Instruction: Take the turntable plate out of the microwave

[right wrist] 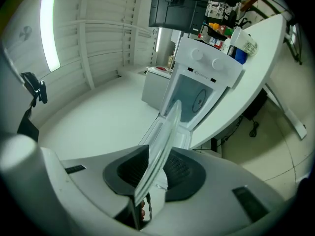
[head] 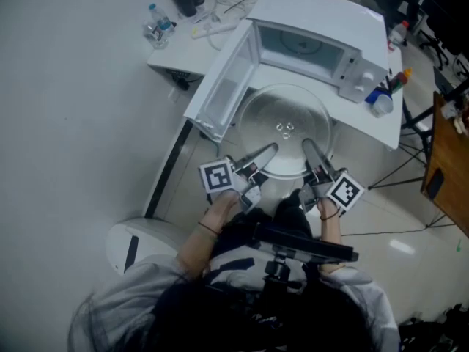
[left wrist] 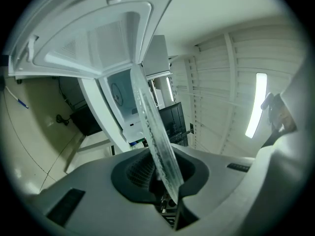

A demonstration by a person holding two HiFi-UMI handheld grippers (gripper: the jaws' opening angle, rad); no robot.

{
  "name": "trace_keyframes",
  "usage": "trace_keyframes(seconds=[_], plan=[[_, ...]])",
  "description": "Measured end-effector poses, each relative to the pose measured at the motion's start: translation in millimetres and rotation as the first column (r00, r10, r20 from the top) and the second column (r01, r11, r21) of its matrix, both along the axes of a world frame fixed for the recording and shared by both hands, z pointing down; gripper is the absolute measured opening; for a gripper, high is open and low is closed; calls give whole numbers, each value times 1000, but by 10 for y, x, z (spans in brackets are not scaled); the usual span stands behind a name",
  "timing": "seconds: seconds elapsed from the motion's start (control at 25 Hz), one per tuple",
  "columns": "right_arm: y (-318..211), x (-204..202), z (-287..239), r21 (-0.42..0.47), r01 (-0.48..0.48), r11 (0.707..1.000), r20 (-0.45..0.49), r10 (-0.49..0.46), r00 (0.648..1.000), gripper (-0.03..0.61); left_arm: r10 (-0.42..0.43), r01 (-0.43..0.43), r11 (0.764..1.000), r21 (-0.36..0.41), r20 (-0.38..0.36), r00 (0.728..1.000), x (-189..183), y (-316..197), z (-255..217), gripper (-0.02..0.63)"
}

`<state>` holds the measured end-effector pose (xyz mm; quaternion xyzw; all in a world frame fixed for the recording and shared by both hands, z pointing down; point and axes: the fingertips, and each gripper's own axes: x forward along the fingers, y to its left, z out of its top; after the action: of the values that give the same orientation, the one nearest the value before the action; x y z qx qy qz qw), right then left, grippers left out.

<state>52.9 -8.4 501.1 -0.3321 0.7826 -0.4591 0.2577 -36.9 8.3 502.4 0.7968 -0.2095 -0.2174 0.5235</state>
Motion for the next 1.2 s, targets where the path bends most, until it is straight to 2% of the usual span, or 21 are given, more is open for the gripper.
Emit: trace_keyframes(seconds=[0.24, 0.4, 0.68, 1.2], plan=[[237, -202, -45, 11, -7, 1000, -17, 8, 1000, 76, 0, 1, 1000, 10, -25, 1000, -212, 235, -26, 46], [304, -261, -106, 23, -14, 1000, 5, 14, 1000, 74, 9, -8, 1000, 18, -36, 999, -266, 299, -69, 46], [372, -247, -149, 33, -36, 999, -7, 36, 999, 74, 34, -32, 998, 50, -41, 999, -257, 340, -122, 45], [472, -125, -176, 44, -56, 997, -11, 57, 998, 74, 54, -52, 998, 48, -41, 998, -145, 421, -131, 46]])
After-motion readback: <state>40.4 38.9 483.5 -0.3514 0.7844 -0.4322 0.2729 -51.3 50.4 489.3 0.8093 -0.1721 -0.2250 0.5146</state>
